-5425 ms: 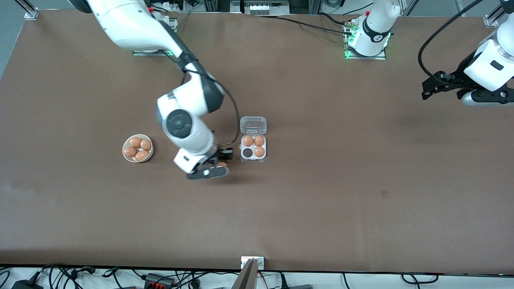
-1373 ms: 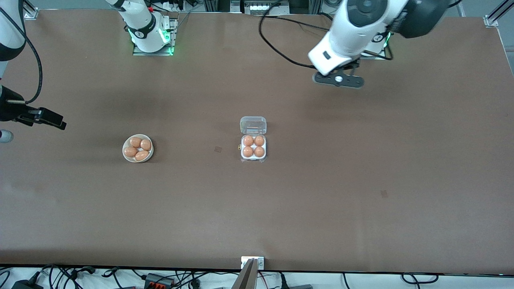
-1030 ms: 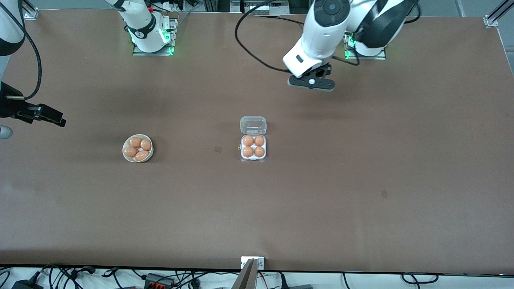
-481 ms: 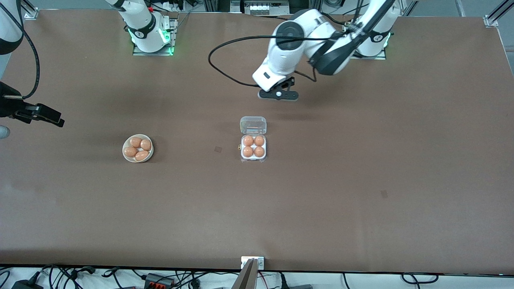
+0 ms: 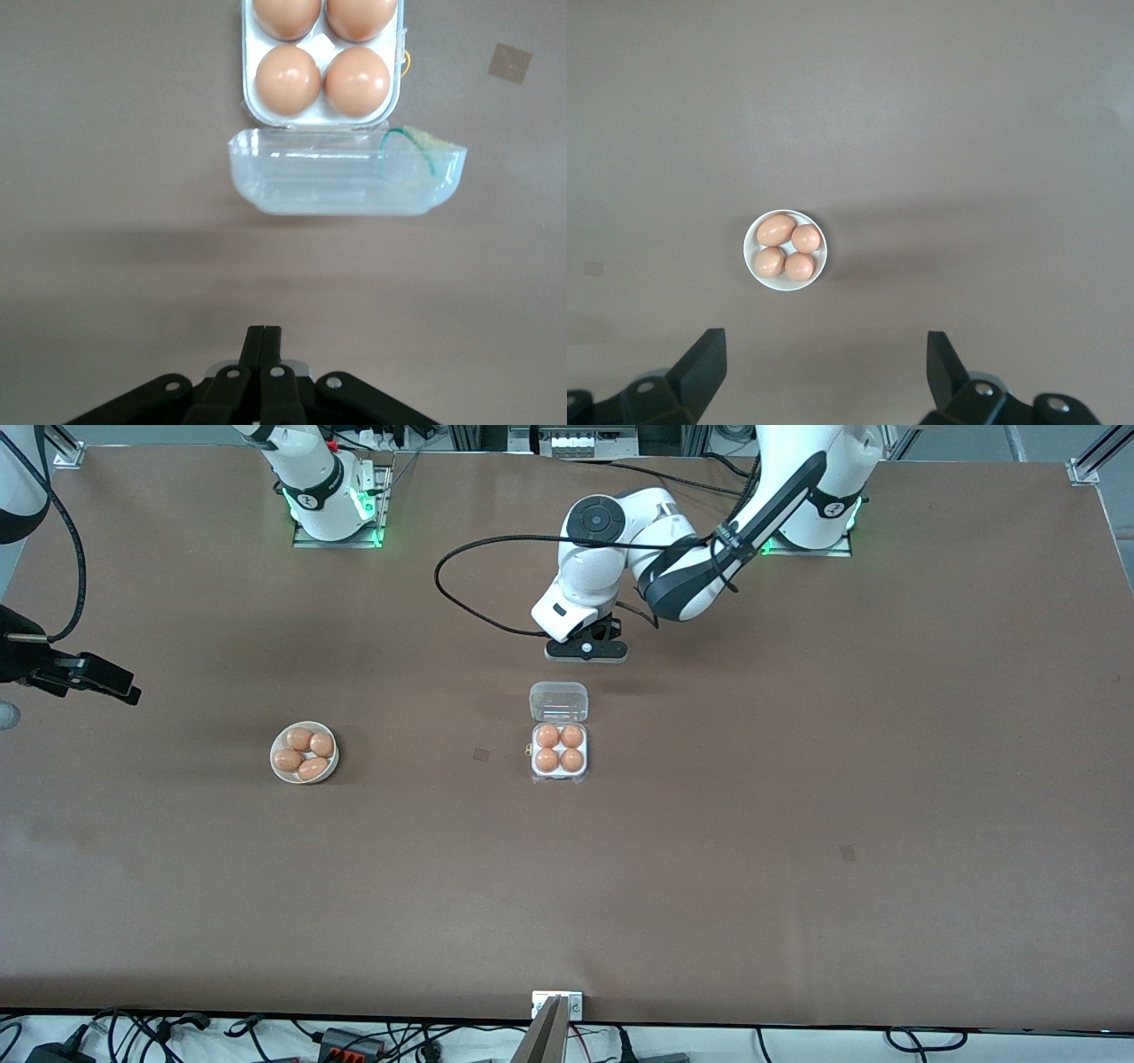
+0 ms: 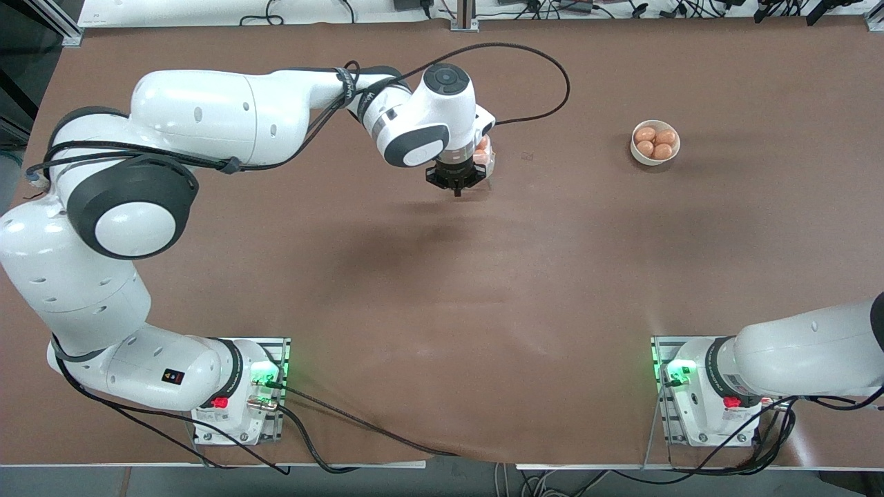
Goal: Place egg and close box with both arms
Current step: 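Reach the left gripper toward the open lid of the egg box, then press the clear lid down over the eggs with the left gripper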
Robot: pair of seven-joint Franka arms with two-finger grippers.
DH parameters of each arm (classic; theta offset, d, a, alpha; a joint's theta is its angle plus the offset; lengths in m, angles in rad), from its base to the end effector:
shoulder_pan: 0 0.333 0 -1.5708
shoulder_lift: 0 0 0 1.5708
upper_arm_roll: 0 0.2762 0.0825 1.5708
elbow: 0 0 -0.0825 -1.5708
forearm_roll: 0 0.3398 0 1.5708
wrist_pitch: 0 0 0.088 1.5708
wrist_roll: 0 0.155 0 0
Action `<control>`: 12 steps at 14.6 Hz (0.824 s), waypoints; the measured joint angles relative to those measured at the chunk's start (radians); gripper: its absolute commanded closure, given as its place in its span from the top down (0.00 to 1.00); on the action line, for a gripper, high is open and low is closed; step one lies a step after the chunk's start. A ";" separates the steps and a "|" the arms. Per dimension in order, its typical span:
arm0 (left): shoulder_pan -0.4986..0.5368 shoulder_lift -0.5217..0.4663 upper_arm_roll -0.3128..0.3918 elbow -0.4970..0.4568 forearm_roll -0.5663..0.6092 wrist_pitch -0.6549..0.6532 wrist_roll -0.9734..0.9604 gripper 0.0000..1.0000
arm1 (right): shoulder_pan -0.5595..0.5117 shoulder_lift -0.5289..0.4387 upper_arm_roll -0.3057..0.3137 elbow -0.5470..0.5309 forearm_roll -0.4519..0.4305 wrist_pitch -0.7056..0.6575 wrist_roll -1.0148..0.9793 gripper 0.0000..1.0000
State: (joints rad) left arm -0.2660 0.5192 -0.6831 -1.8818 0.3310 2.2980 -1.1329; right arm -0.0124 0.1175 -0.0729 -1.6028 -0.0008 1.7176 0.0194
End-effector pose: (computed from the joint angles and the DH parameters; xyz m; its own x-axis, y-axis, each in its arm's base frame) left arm 0.3626 -0.4602 0.2338 0.9986 0.0332 -0.0422 0.0359 -0.9972 0.0651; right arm 0.5483 -0.0455 0.4735 0.9946 -0.1039 -0.0022 -0.1039 -0.9945 0.0094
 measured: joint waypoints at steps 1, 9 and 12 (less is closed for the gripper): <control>-0.005 0.022 0.000 0.003 0.049 0.022 -0.040 0.01 | 0.000 0.000 0.000 0.000 0.000 -0.001 0.000 1.00; -0.028 0.169 0.015 0.161 0.401 0.054 -0.193 0.01 | -0.077 0.003 0.074 0.000 0.000 -0.002 0.000 1.00; -0.022 0.178 0.018 0.232 0.413 0.052 -0.193 0.01 | -0.092 0.003 0.098 0.000 0.000 -0.002 0.000 1.00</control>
State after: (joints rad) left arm -0.2884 0.6974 -0.6654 -1.6501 0.7436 2.3501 -1.3261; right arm -0.1046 0.1205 0.0249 -1.6032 -0.0008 1.7158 0.0191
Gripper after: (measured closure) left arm 0.982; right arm 0.000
